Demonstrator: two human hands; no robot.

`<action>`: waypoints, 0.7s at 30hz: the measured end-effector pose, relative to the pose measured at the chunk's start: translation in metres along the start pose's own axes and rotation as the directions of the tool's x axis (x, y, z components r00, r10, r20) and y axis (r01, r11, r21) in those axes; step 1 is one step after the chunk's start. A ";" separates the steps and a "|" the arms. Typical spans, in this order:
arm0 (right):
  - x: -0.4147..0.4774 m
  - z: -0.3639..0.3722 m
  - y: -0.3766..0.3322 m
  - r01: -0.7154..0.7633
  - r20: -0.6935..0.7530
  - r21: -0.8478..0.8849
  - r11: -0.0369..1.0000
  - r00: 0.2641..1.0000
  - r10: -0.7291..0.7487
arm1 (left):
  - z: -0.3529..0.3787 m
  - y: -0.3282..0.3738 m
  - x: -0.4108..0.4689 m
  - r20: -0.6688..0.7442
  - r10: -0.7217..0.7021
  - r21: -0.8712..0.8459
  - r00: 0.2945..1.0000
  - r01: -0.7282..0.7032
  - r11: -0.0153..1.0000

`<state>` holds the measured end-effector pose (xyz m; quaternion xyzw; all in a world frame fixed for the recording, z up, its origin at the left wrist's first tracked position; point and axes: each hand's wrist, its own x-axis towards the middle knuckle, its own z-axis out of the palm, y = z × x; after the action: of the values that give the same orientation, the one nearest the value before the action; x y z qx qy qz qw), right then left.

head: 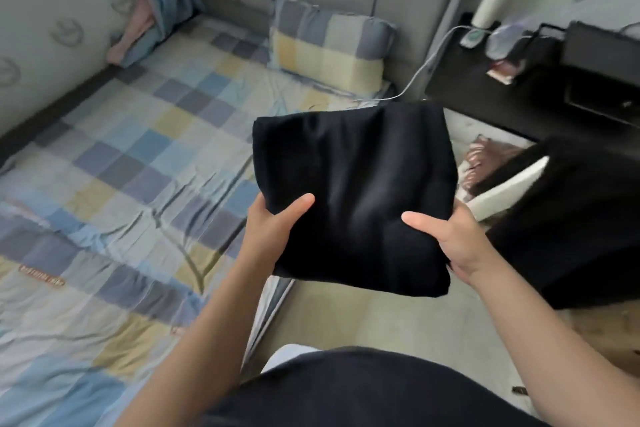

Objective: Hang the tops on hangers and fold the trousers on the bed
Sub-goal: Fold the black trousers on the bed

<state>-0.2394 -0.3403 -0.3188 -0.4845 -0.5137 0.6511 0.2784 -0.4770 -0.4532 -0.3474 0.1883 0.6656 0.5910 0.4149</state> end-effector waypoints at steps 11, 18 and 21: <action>-0.044 -0.257 -0.024 0.115 -0.313 0.153 0.982 0.948 -0.062 | 0.272 0.029 -0.031 0.302 0.124 0.121 0.945 -0.167 0.979; -0.060 -0.373 -0.029 0.198 -0.540 0.237 0.951 0.841 -0.040 | 0.430 0.051 -0.026 0.541 0.154 0.148 0.827 -0.274 0.950; -0.064 -0.421 -0.032 0.224 -0.655 0.234 0.946 0.756 -0.017 | 0.505 0.058 -0.021 0.651 0.148 0.132 0.744 -0.303 0.944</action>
<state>0.1658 -0.2171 -0.2681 -0.5964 -0.3129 0.4949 0.5491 -0.0873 -0.1370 -0.2641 0.5022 0.5226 0.4580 0.5147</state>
